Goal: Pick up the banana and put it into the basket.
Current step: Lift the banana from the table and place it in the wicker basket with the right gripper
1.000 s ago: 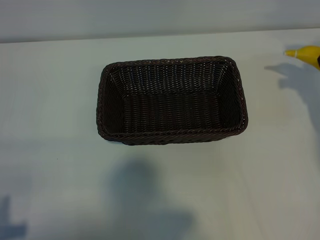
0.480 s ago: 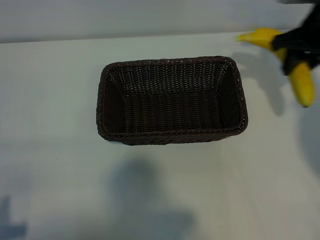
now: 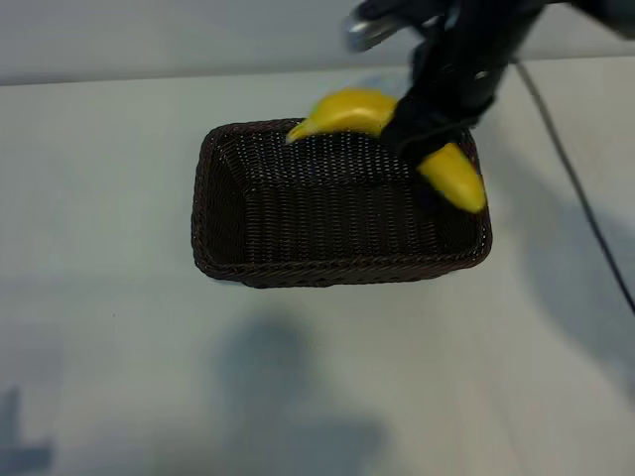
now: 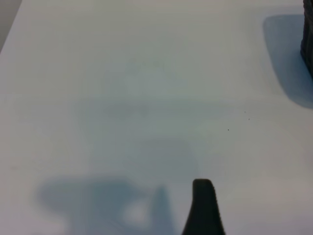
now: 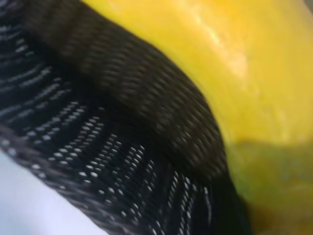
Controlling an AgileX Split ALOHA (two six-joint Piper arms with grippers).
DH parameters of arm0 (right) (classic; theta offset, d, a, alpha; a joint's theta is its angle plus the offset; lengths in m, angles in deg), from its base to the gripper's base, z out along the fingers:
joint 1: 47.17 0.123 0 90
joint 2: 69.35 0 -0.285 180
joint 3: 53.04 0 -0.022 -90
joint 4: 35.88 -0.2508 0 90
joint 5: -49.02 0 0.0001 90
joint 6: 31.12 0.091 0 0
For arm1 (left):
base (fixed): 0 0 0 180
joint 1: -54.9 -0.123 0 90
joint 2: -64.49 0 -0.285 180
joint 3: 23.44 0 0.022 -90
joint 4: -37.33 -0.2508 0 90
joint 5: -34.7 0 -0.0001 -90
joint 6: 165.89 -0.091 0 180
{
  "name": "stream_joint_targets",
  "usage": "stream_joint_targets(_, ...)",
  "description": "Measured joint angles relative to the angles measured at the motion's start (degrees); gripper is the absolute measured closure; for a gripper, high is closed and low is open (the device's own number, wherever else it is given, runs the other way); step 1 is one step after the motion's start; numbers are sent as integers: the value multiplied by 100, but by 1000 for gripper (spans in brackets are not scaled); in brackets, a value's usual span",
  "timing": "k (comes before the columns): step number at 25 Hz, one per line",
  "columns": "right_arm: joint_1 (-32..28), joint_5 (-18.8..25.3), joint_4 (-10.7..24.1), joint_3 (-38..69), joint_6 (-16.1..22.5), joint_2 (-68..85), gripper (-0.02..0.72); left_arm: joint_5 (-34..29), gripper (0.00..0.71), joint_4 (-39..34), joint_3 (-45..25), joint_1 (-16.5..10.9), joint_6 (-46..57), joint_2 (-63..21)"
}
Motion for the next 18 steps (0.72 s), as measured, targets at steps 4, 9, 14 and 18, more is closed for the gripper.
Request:
stream_joint_targets(4, 455, -317, 304, 0, -528, -72, 285, 0, 147, 0, 0, 0, 0, 0)
stream_joint_targets(9, 626, -738, 654, 0, -593, -250, 285, 0, 147, 0, 0, 0, 0, 0)
stream_joint_targets(14, 626, -982, 754, 0, -647, -553, 285, 0, 147, 0, 0, 0, 0, 0)
stream_joint_targets(18, 626, -1277, 772, 0, -665, -898, 285, 0, 147, 0, 0, 0, 0, 0)
